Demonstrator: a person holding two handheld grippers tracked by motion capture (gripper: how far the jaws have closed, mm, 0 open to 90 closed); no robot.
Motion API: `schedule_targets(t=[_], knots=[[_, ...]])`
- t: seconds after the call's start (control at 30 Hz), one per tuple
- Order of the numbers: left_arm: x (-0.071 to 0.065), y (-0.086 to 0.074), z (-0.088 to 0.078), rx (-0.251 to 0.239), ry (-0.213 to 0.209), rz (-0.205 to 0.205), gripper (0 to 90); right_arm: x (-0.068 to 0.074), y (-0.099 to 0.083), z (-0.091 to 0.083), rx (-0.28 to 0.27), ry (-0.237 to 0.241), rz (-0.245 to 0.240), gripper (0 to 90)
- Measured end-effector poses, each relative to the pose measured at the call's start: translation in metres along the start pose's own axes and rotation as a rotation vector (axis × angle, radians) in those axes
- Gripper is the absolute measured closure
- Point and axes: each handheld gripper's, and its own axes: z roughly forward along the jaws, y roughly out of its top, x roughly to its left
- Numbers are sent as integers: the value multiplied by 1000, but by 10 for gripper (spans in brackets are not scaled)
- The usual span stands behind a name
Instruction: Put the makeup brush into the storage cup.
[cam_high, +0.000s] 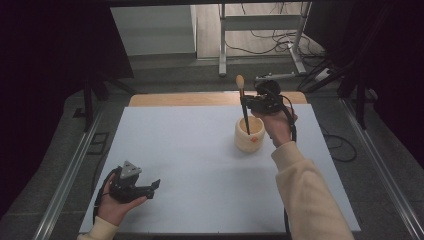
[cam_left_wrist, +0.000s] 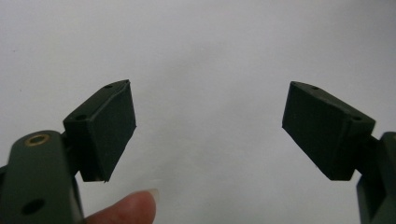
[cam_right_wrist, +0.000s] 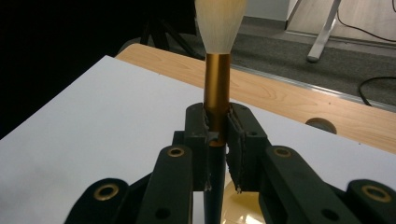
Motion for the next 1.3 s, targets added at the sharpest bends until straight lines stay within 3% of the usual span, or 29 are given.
schedule_targets(t=[0.63, 1.3], knots=[[0, 0, -1, -7, 1, -1, 182, -19, -1, 0, -11, -47, 33, 790], [-1, 1, -3, -15, -9, 5, 182, -25, 2, 7, -36, -75, 28, 789]])
